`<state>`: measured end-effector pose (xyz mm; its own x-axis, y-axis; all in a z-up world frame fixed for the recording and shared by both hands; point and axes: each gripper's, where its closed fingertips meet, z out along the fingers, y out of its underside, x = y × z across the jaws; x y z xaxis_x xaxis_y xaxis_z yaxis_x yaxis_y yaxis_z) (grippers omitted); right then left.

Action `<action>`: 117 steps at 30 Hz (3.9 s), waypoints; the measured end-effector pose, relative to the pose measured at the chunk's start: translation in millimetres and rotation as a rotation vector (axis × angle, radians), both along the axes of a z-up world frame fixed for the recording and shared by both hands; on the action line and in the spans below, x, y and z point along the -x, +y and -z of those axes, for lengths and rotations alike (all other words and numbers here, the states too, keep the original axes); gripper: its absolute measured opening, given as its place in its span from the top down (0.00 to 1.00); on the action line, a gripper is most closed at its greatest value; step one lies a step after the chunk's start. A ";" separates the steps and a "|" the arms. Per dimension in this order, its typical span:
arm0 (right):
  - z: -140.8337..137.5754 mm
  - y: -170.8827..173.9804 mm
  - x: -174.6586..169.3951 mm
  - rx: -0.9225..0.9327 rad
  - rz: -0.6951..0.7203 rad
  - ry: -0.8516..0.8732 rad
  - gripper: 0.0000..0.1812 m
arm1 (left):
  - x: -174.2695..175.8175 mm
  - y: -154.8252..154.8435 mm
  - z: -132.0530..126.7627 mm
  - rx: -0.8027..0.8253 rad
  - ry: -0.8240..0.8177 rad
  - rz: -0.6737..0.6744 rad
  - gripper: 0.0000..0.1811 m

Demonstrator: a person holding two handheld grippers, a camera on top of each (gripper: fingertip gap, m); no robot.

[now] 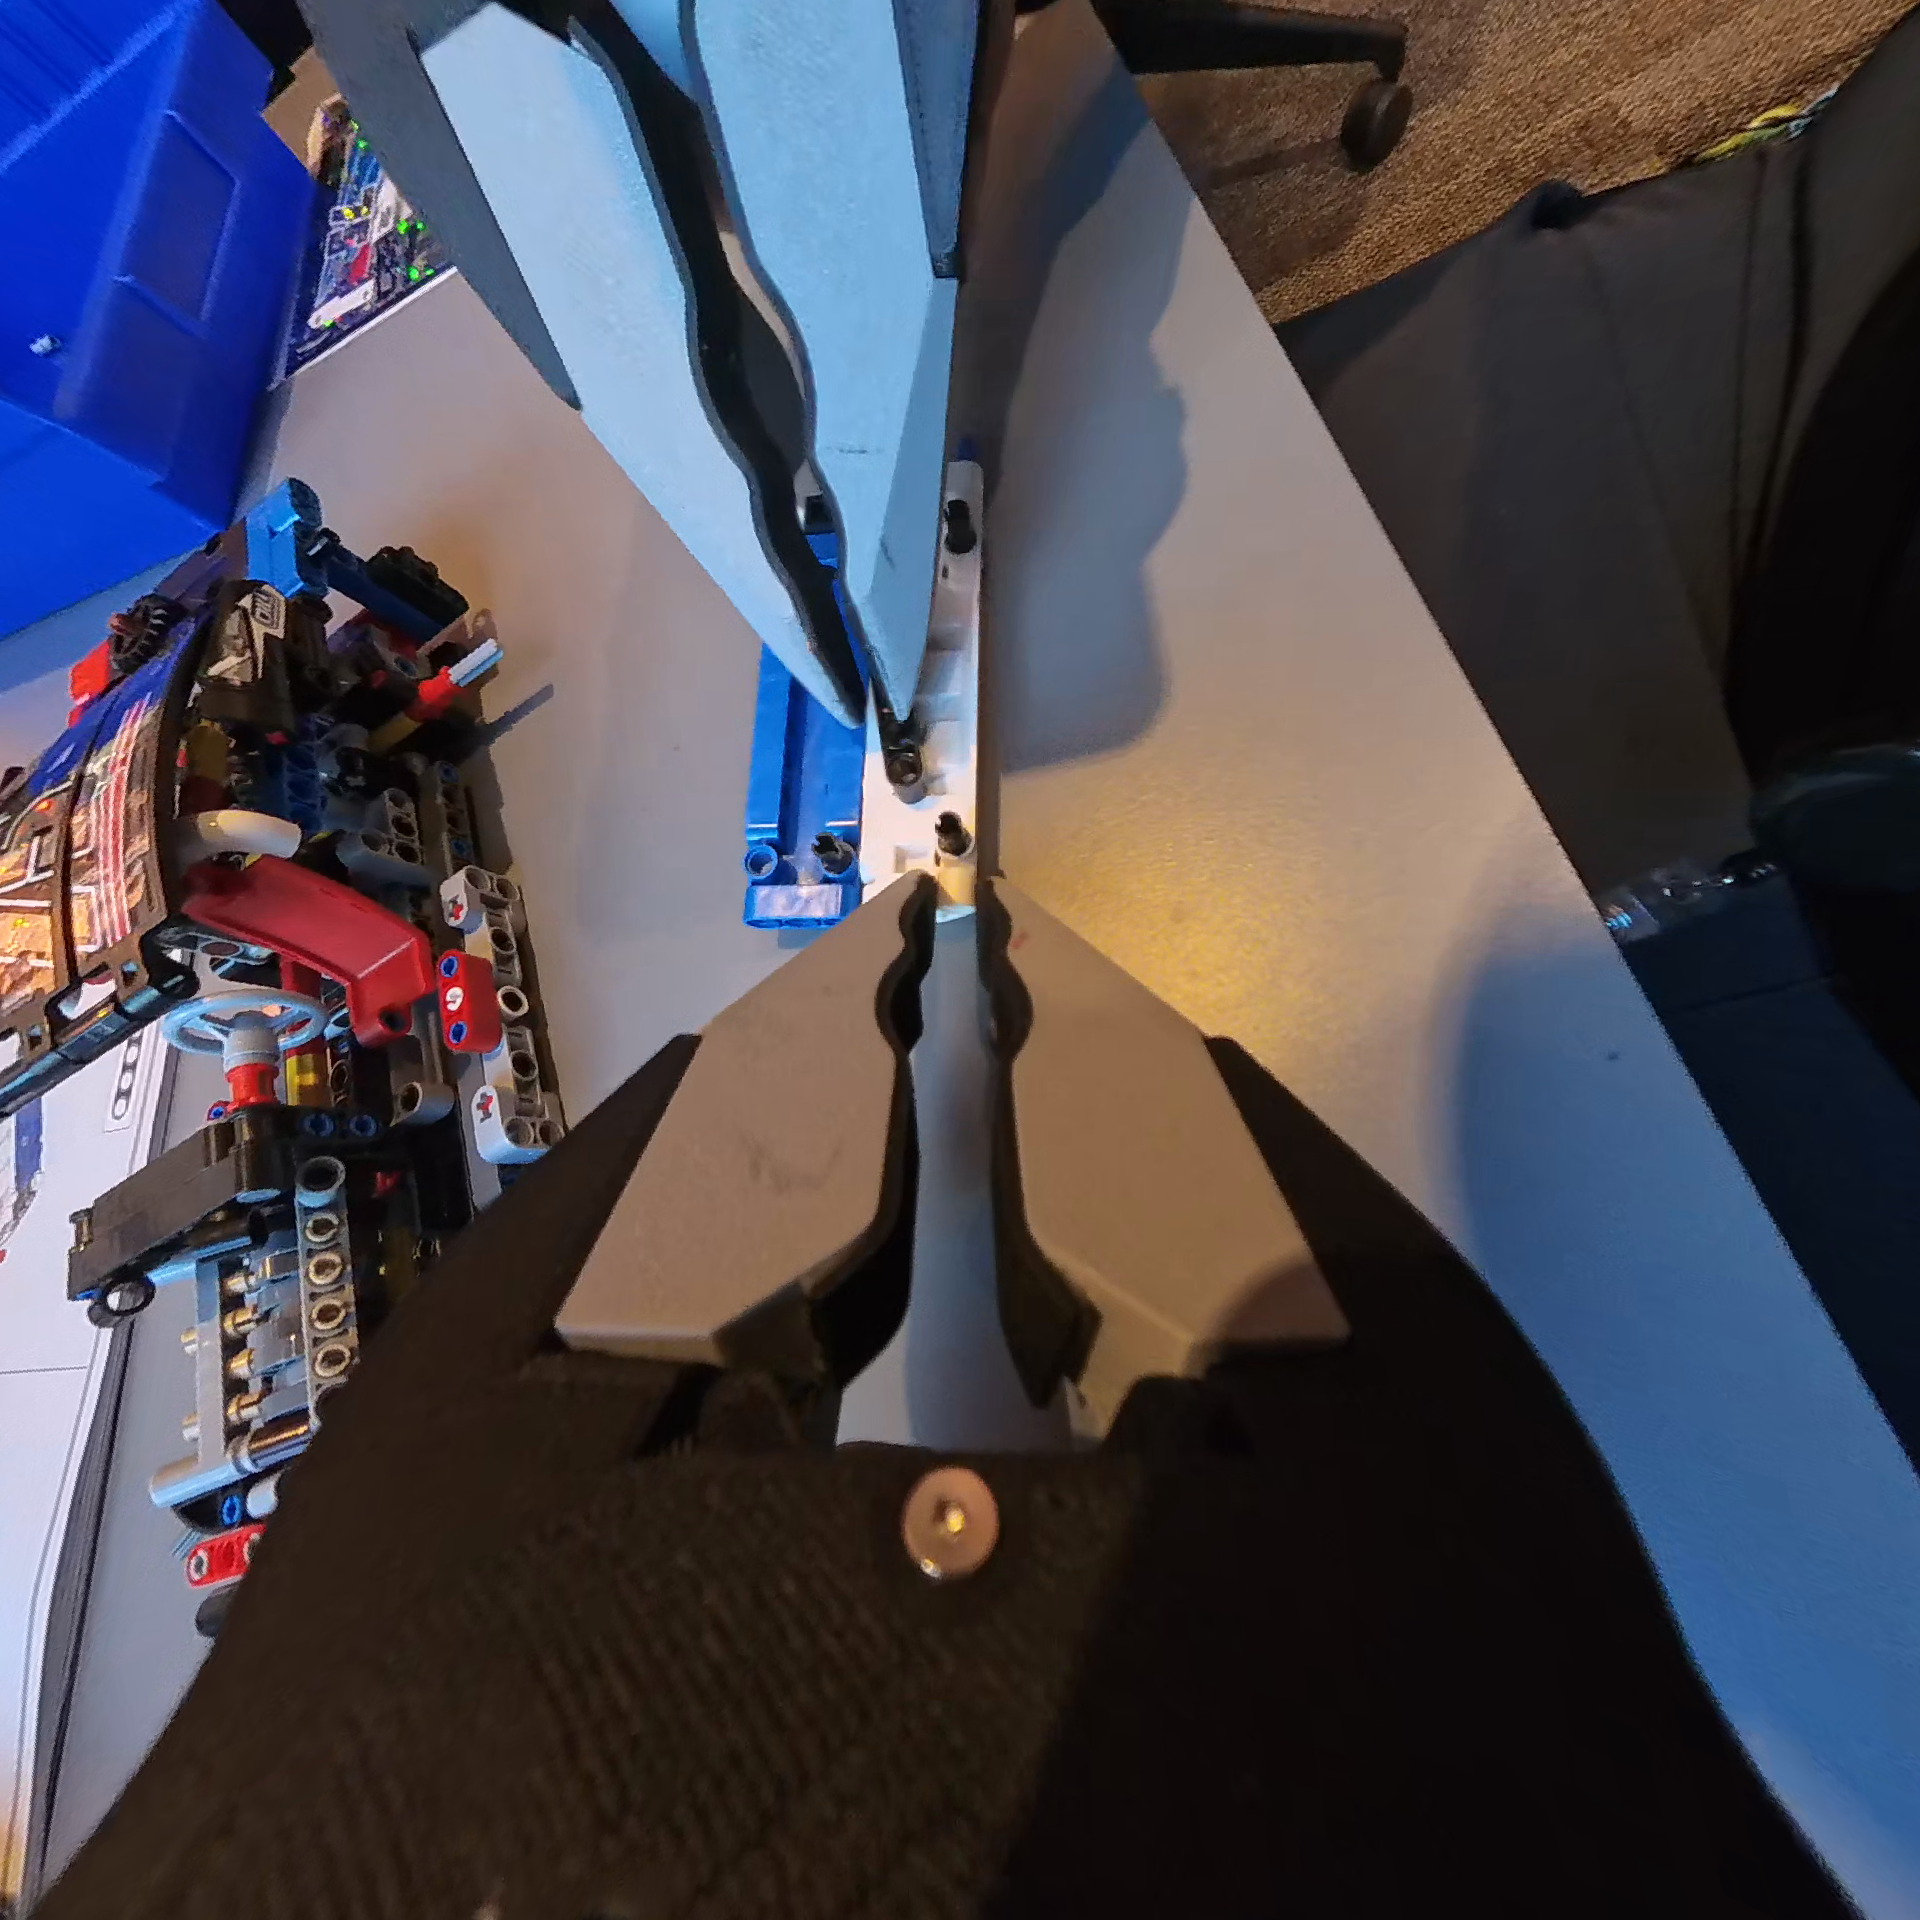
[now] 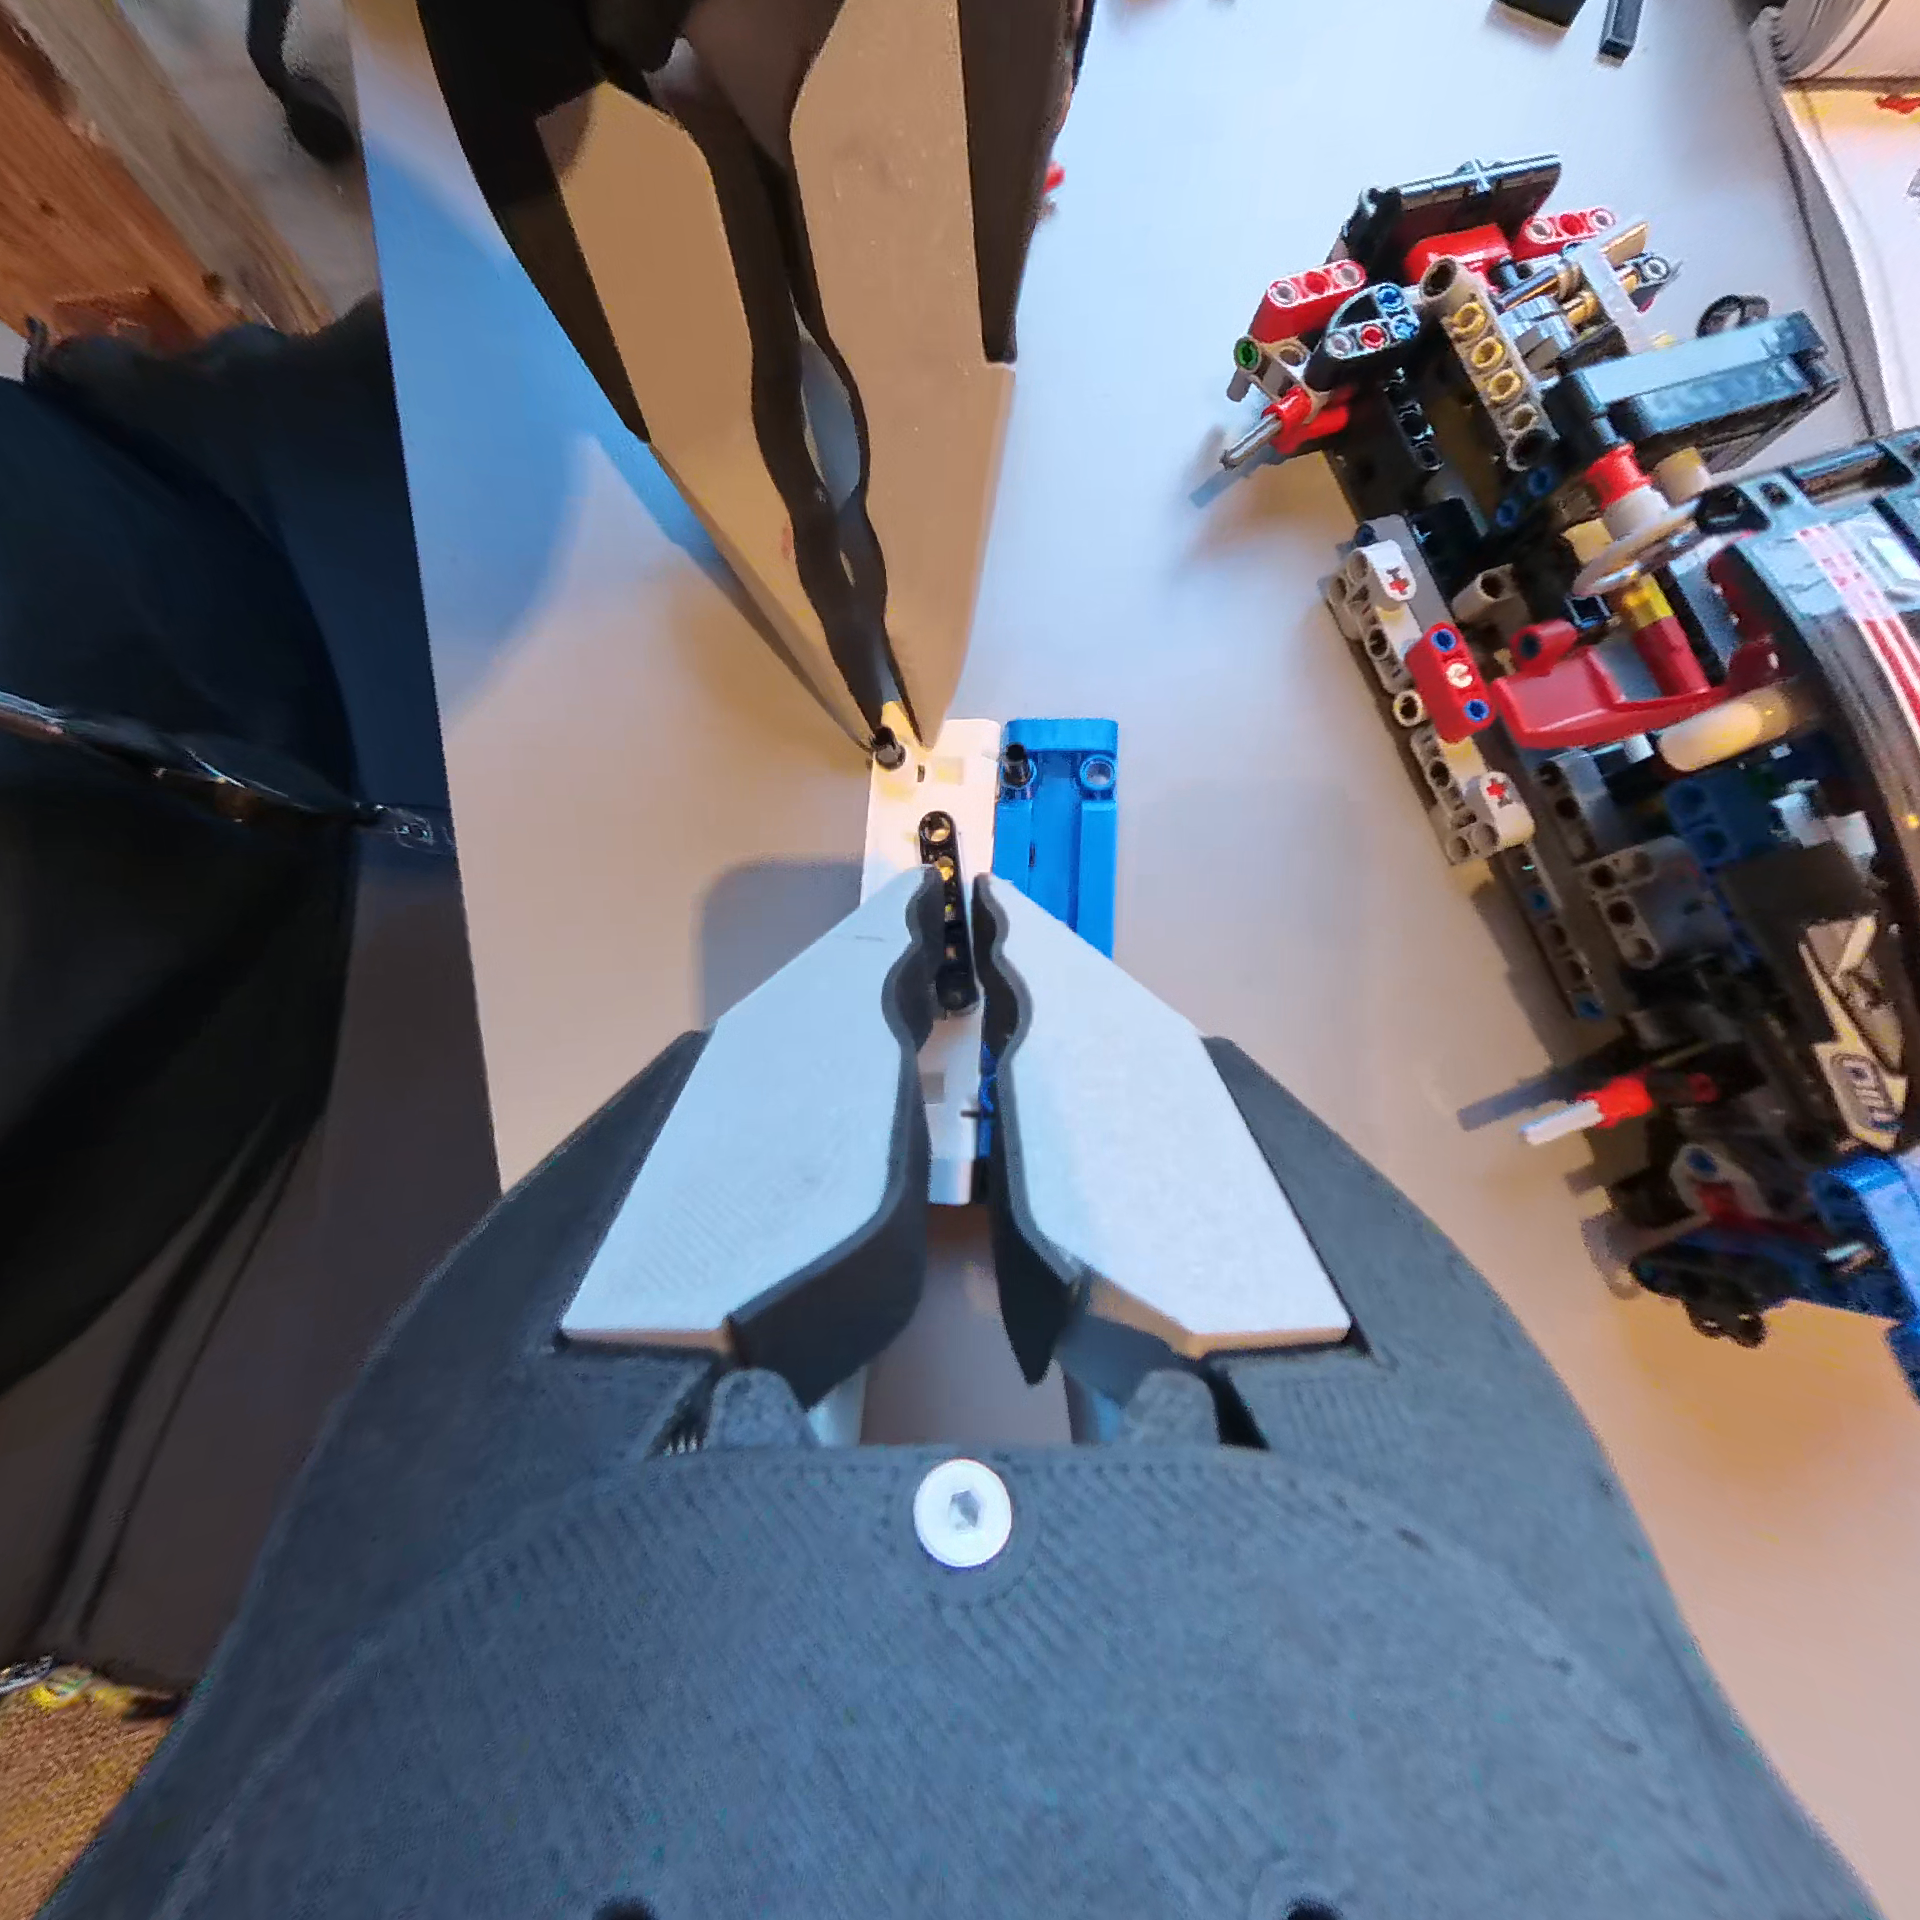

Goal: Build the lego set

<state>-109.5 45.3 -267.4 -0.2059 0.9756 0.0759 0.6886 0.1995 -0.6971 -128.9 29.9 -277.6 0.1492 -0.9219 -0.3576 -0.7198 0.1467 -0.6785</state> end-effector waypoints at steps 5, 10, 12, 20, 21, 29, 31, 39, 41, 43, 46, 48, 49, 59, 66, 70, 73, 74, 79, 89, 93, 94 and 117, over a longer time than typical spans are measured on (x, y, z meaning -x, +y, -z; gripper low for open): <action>1.0 -3.7 -0.4 -0.021 -0.030 -0.010 0.96 | 0.0 0.0 0.0 0.005 -0.002 0.000 0.97; 5.3 -1.9 1.8 -0.062 -0.038 -0.020 0.97 | -0.4 -1.7 -0.4 0.020 -0.007 0.005 0.97; 5.2 -3.0 3.5 -0.098 -0.050 -0.021 0.97 | -0.8 -2.9 -0.6 0.033 -0.011 0.008 0.97; -12.5 -16.1 5.1 0.103 -0.033 0.033 0.97 | -2.1 -4.0 -2.2 0.114 -0.039 -0.005 0.97; -14.8 -17.5 6.1 0.113 -0.035 0.047 0.97 | -2.2 -4.3 -2.4 0.117 -0.041 -0.004 0.97; -6.7 -20.9 10.8 -0.009 -0.054 -0.016 0.97 | -2.5 -4.1 -1.3 0.121 -0.035 -0.014 0.97; -7.0 -20.6 10.7 -0.031 -0.059 -0.027 0.97 | -2.8 -4.2 -1.5 0.124 -0.038 -0.013 0.97; -4.8 -19.6 10.2 -0.133 -0.085 -0.119 0.98 | -2.5 -2.5 -0.8 0.113 -0.033 -0.023 0.97; -3.1 -18.5 10.5 -0.150 -0.089 -0.141 0.98 | -2.4 -1.5 0.3 0.113 -0.027 -0.030 0.96; -0.8 -17.5 11.3 -0.164 -0.092 -0.156 0.97 | -2.4 -1.5 0.5 0.114 -0.026 -0.031 0.94; -0.5 -16.5 13.5 -0.171 -0.085 -0.158 0.97 | -2.2 -1.7 0.0 0.122 -0.030 -0.033 0.92; -1.2 -15.9 14.2 -0.172 -0.081 -0.158 0.97 | -1.9 -1.5 -0.1 0.125 -0.033 -0.037 0.92; -1.3 -15.7 14.3 -0.177 -0.080 -0.158 0.97 | -1.9 -1.3 -0.5 0.123 -0.034 -0.037 0.92; -1.5 -14.8 15.1 -0.191 -0.078 -0.154 0.97 | -3.1 -1.1 -5.6 0.119 -0.067 -0.041 0.95; 0.5 -10.9 16.4 -0.202 -0.069 -0.152 0.97 | -2.5 2.4 -3.2 0.193 -0.073 -0.067 0.94; -0.3 -12.2 18.2 -0.173 -0.067 -0.127 0.97 | -2.2 3.4 -2.9 0.181 -0.069 -0.074 0.94; -7.5 -16.2 19.9 -0.107 -0.065 -0.067 0.97 | -2.2 3.7 -3.0 0.183 -0.071 -0.076 0.94; -9.8 -15.2 19.4 -0.088 -0.054 -0.054 0.97 | -2.2 3.8 -3.1 0.185 -0.071 -0.076 0.94; -7.3 -0.8 12.0 -0.099 0.013 -0.072 0.98 | -2.1 4.4 -3.1 0.186 -0.073 -0.081 0.94; 6.2 4.0 11.1 -0.158 0.023 -0.123 0.97 | -2.7 5.2 -5.2 0.197 -0.092 -0.090 0.90; 1.1 2.7 10.7 -0.118 0.031 -0.080 0.97 | -2.6 5.1 -6.0 0.191 -0.096 -0.089 0.88; -0.2 2.8 10.8 -0.108 0.036 -0.067 0.97 | -2.6 5.1 -6.0 0.192 -0.096 -0.089 0.88; -19.6 27.1 7.0 -0.011 0.193 0.086 0.81 | -3.5 18.6 -43.4 0.081 -0.306 -0.189 0.69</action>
